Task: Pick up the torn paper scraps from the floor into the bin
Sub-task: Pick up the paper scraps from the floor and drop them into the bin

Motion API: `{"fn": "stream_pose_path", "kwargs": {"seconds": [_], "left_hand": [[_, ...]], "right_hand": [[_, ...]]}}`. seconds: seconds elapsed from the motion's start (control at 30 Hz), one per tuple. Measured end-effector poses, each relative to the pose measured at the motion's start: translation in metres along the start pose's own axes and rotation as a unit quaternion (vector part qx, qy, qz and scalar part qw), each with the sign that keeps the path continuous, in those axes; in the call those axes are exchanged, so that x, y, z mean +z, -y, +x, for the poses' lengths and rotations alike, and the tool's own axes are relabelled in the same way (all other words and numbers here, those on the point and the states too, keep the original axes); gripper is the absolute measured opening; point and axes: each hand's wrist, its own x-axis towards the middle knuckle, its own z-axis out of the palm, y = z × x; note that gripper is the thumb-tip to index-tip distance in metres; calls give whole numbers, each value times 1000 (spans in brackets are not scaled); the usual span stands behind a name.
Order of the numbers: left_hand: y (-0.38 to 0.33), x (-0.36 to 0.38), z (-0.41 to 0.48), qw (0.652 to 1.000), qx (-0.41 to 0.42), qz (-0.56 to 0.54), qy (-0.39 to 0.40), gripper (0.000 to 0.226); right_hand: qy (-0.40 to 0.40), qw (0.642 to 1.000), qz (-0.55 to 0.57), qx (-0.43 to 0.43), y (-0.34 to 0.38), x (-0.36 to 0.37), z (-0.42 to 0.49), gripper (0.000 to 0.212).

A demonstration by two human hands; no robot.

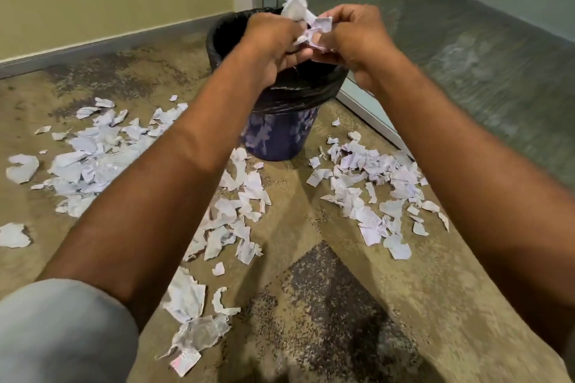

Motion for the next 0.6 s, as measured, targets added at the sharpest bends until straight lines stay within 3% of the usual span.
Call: {"fn": "stream_pose_path", "kwargs": {"seconds": [0.13, 0.33, 0.4, 0.6], "left_hand": [[-8, -16, 14, 999, -34, 3, -17, 17], [-16, -23, 12, 994, -97, -8, 41, 15], [-16, -24, 17, 995, -92, -19, 22, 12], [-20, -18, 24, 997, -68, -8, -21, 34]], "right_hand": [[-19, 998, -49, 17, -6, 28, 22, 23], [3, 997, -80, -2, -4, 41, 39, 31], [-3, 996, -89, -4, 1, 36, 44, 31], [16, 979, -201, -33, 23, 1, 45, 18]]}}
